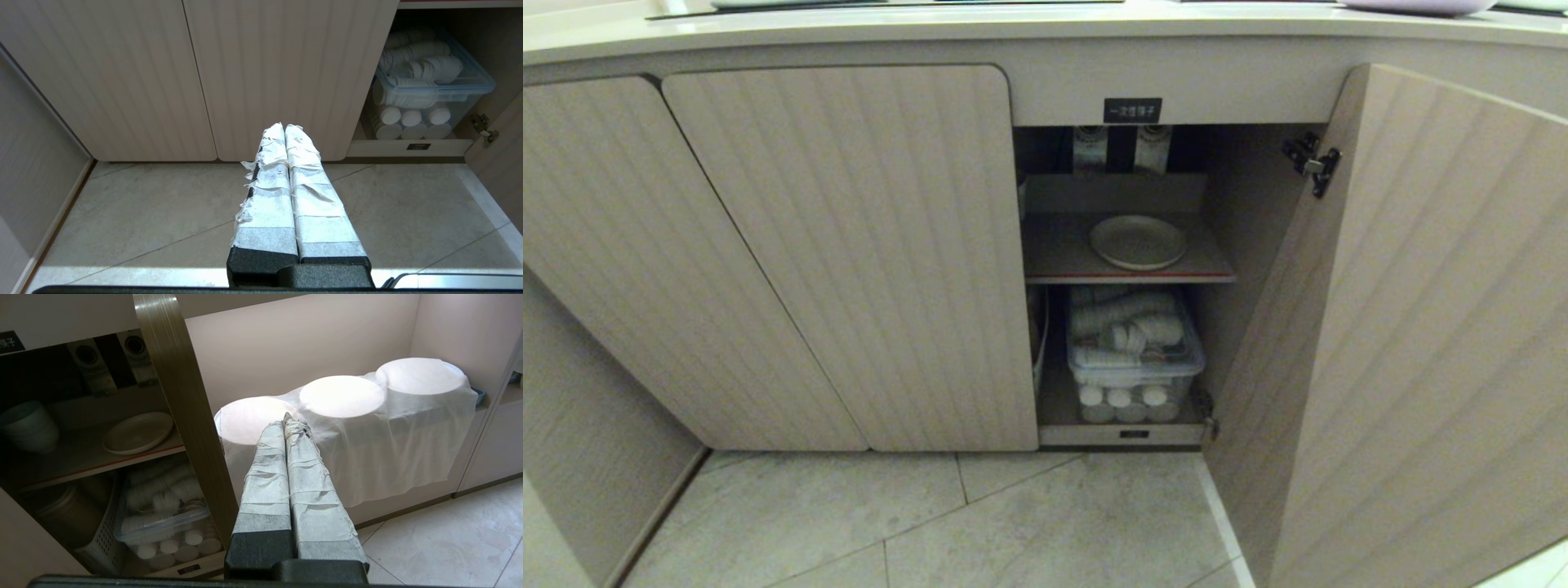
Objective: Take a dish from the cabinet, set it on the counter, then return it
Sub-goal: Close the cabinet door
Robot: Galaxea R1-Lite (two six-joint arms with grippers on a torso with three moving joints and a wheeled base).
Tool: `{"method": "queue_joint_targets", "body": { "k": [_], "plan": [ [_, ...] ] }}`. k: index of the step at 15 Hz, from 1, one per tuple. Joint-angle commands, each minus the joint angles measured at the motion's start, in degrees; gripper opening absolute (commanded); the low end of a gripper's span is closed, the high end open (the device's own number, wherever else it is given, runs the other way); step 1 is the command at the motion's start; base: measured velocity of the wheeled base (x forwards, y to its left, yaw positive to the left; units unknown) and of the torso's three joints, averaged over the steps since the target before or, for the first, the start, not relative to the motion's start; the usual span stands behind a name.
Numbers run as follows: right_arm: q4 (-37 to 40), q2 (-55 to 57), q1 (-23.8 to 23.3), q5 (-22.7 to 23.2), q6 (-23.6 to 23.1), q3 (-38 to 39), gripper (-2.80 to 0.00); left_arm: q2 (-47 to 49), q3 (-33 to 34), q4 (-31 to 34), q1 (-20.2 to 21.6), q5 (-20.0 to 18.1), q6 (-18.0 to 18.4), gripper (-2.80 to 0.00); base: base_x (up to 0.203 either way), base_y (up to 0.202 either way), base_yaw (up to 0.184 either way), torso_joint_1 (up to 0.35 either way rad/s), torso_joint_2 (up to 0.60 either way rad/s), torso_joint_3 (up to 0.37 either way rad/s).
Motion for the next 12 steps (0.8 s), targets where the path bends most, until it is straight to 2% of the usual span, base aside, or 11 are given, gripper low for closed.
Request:
{"method": "queue_joint_targets", "body": {
  "k": [1, 8, 12],
  "plan": [
    [-0.2, 1.0, 0.3, 0.0, -0.1, 0.0, -2.80, 0.0, 0.0, 0.0, 0.0, 0.0, 0.0, -2.80, 0.000, 0.000, 0.000, 0.000, 0.00, 0.000],
    [-2.4, 2.5, 0.5, 1.8, 0.0, 0.0, -2.80, 0.0, 0.0, 0.0, 0.0, 0.0, 0.0, -2.80, 0.000, 0.000, 0.000, 0.000, 0.00, 0.000],
    [-3.2, 2.6, 0.5, 6.0, 0.3, 0.4, -2.80, 0.0, 0.0, 0.0, 0.0, 0.0, 0.0, -2.80, 0.000, 0.000, 0.000, 0.000, 0.00, 0.000]
  ]
}}
